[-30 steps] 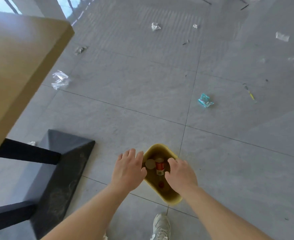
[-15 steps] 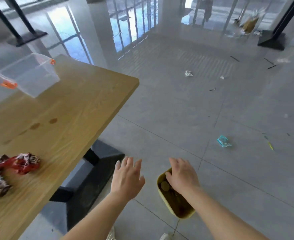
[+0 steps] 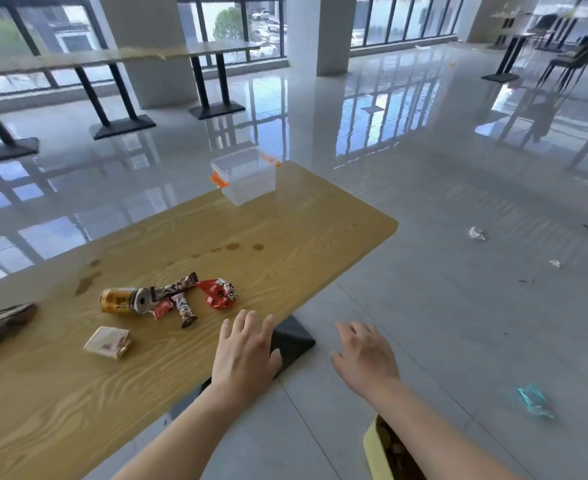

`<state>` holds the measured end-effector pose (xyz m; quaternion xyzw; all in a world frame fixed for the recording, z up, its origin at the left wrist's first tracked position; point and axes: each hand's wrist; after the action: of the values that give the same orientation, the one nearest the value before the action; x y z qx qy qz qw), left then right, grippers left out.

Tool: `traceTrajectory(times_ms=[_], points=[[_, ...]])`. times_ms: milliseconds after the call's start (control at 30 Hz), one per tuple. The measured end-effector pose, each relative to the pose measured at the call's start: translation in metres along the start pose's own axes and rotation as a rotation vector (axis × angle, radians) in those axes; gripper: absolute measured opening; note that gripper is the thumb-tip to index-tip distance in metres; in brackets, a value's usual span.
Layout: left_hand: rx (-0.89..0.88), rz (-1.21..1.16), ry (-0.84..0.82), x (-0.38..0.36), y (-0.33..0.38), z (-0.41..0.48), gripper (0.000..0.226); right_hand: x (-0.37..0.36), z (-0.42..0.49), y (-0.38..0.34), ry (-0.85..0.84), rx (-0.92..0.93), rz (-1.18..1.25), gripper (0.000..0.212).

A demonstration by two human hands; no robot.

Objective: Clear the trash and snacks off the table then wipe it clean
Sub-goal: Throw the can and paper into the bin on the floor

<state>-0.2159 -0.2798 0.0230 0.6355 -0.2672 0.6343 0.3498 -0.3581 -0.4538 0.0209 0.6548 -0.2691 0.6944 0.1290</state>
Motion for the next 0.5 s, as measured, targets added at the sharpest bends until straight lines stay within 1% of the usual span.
traceTrajectory(times_ms=[100,333,500], points=[[0.084,-0.007,0.026,0.017,-0.044,-0.016,0.063,0.003,0.017,-0.047,0.002,0.067,-0.013,0.032],[0.237,-0.006,0.075,0.037,-0.145,-0.060,0.067,-0.011,0.047,-0.159,0.013,0.198,-0.019,0.044],[0.320,-0.009,0.072,0.043,-0.204,-0.089,0.066,-0.025,0.056,-0.227,-0.027,0.269,-0.004,0.047]])
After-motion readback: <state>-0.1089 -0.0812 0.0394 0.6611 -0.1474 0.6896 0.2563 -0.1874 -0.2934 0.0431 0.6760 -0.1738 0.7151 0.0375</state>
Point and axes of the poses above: each hand's wrist, its own z-axis towards the middle knuckle, its own x-axis out of the back of the hand, y = z × x, and after that the axes turned 2 degrees about -x, right-handed
